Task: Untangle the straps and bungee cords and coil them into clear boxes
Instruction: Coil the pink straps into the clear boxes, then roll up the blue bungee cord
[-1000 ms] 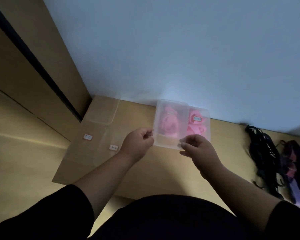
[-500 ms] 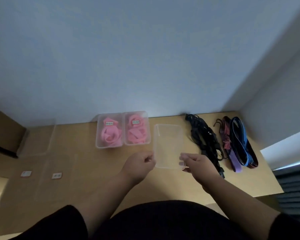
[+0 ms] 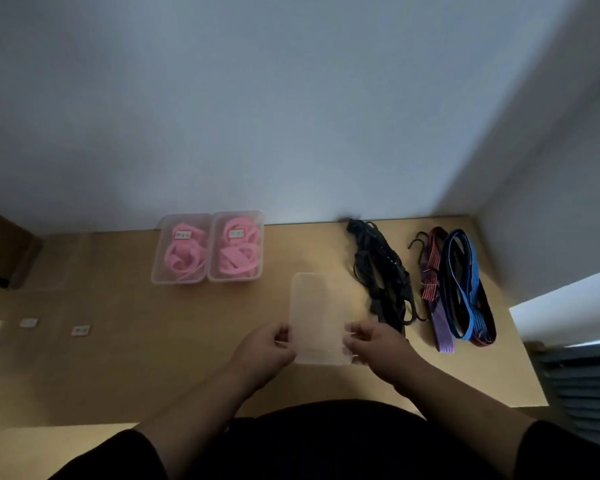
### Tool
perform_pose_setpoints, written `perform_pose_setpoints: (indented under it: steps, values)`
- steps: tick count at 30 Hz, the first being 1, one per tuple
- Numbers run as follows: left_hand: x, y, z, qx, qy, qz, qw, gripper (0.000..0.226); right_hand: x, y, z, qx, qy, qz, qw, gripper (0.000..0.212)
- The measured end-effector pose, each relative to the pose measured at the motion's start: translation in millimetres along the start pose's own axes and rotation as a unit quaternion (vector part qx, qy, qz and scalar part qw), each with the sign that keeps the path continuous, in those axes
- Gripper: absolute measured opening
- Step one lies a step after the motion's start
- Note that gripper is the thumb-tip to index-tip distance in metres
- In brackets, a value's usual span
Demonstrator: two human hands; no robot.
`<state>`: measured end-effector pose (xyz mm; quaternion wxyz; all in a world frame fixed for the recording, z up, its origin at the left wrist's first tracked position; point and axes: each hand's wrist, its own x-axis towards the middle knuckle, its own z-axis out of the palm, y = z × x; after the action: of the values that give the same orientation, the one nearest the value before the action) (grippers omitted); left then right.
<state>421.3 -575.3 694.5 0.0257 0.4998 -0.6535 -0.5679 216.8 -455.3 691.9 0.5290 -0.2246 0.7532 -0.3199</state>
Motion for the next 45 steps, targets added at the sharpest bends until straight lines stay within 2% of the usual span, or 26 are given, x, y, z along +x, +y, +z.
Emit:
perform_pose_setpoints:
  steps: [8,14,17,20,24,31,34,38,41,45]
  values:
    - [0.4,-16.4,-0.5,0.017,0.031,-0.027,0.999,0.031,10.9,8.5,10.1,-0.026,-0.053,0.035,0.998,0.04]
    - [3.9,-23.0,-4.7,0.037,0.056,-0.048,0.997,0.012,14.3,6.5,13.9,-0.03,-0.062,0.033,0.997,0.039]
    - [7.7,-17.7,-9.6,0.08,0.084,-0.066,0.991,0.014,14.2,6.9,14.6,-0.029,-0.058,0.028,0.998,0.041]
    - [10.0,-9.5,-15.6,0.156,0.113,-0.046,0.98,0.018,12.4,7.3,13.0,-0.032,-0.048,0.016,0.998,0.044]
    - [10.2,6.3,-14.6,0.201,0.131,0.006,0.971,0.023,5.9,7.4,2.0,-0.014,-0.012,-0.003,1.0,0.042]
    - [11.9,56.8,18.8,0.272,0.097,0.162,0.944,0.021,-12.6,16.1,-38.2,0.028,0.061,-0.02,0.998,0.033]
    - [19.5,82.0,47.2,0.292,0.019,0.194,0.936,0.015,-22.3,25.9,-67.2,0.013,0.084,-0.017,0.996,0.029]
    - [30.0,101.5,89.7,0.295,-0.043,0.198,0.934,0.016,-30.8,40.6,-103.7,0.048,0.107,-0.005,0.993,0.028]
    - [39.9,116.2,127.6,0.282,-0.07,0.214,0.932,0.026,-37.2,57.1,-133.6,0.034,0.147,0.003,0.989,0.017]
    - [55.8,136.1,179.8,0.297,-0.095,0.227,0.922,0.021,-40.4,81.4,-168.9,0.022,0.205,0.021,0.978,0.008]
